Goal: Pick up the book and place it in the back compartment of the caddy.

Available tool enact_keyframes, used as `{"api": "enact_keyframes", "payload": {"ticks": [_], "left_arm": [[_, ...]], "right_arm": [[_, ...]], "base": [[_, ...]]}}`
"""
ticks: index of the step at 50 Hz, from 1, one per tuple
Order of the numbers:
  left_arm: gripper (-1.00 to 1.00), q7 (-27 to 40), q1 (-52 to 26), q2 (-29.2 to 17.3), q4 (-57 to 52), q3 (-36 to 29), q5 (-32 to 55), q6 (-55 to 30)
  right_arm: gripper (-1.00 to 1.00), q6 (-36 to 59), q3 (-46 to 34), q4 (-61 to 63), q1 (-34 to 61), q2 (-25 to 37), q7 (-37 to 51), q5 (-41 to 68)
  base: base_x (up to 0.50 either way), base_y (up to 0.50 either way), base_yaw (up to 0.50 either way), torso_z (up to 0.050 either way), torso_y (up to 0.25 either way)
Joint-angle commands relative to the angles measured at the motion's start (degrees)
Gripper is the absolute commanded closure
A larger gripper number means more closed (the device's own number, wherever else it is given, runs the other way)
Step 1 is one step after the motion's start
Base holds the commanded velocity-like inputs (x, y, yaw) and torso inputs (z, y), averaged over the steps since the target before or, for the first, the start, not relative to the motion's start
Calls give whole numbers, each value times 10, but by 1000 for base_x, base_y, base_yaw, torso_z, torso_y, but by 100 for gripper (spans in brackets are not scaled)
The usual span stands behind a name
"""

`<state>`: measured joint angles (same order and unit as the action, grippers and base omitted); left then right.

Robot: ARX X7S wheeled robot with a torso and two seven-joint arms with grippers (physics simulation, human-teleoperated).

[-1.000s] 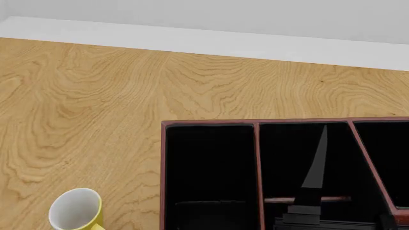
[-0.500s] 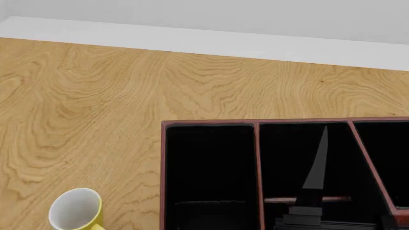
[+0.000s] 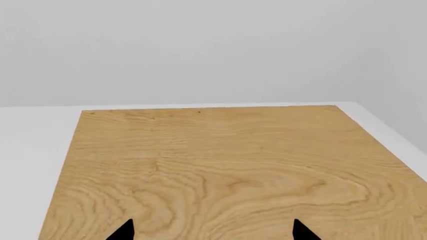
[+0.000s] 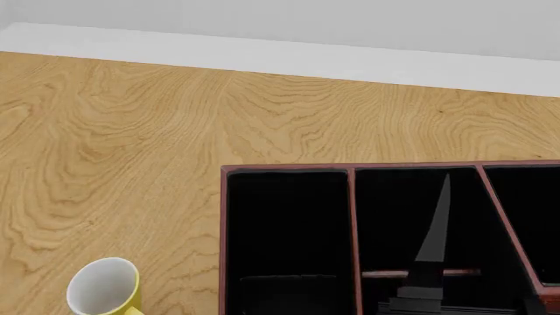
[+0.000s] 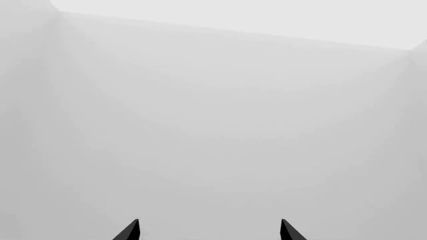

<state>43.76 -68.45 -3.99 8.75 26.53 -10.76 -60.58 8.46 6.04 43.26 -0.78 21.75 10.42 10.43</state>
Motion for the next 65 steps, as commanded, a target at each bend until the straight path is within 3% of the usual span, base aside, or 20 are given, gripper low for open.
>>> {"api": "enact_keyframes", "payload": {"ticks": [1,34,65], "left_arm": [[-100,9,37,29,-26,37,20,-5],[-100,73,155,27,-82,57,113,2],[-100,87,168,19,59,23,152,61]], "right_arm": [[-100,2,18,12,-11,-7,-8,-14],[-100,-5,19,13,-15,-3,-2,-8],[-100,-3,13,8,-10,2,3,-6]], "base": [[0,0,0,0,0],[0,0,0,0,0],[0,0,0,0,0]]}}
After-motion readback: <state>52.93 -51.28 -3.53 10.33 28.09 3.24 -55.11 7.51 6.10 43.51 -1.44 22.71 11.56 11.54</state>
